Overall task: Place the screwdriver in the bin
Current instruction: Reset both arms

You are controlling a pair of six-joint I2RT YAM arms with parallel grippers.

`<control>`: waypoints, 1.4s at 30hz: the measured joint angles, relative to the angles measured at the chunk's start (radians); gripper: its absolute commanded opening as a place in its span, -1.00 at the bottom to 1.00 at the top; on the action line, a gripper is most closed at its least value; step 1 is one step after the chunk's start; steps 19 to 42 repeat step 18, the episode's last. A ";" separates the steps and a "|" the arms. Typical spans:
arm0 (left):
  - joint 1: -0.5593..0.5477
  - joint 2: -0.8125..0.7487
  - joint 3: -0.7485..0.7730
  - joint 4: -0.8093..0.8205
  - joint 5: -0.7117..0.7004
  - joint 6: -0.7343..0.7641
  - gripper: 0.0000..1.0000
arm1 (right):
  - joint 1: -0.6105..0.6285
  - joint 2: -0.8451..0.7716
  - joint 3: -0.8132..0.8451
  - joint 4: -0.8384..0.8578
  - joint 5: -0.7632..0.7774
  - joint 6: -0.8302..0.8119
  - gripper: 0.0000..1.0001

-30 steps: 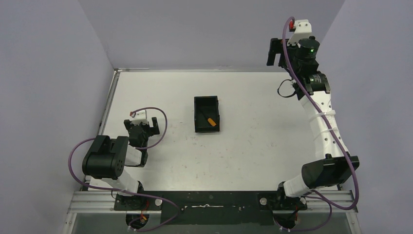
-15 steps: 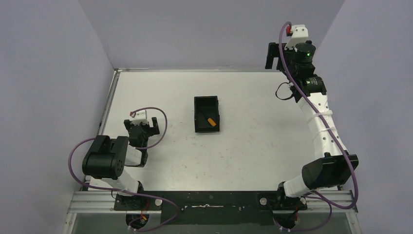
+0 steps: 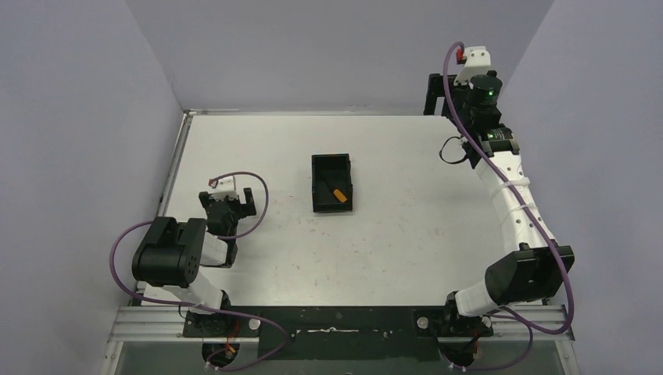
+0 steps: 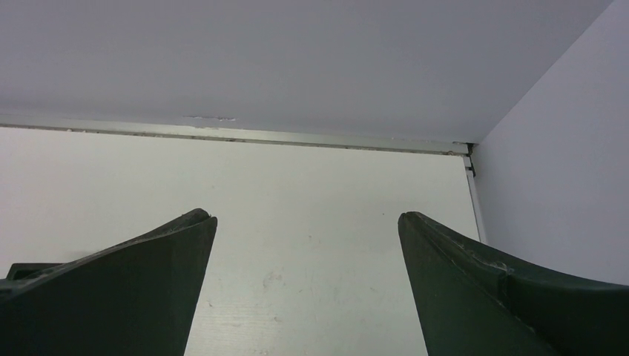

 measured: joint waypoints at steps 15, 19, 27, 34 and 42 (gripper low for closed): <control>0.000 0.000 0.000 0.000 0.000 0.000 0.94 | -0.006 -0.001 0.018 -0.016 0.001 0.000 1.00; 0.000 0.000 0.000 0.000 0.000 0.000 0.94 | -0.010 -0.001 0.018 -0.017 0.001 0.001 1.00; 0.000 0.000 0.000 0.000 0.000 0.000 0.94 | -0.010 -0.001 0.018 -0.017 0.001 0.001 1.00; 0.000 0.000 0.000 0.000 0.000 0.000 0.94 | -0.010 -0.001 0.018 -0.017 0.001 0.001 1.00; 0.000 0.000 0.000 0.000 0.000 0.000 0.94 | -0.010 -0.001 0.018 -0.017 0.001 0.001 1.00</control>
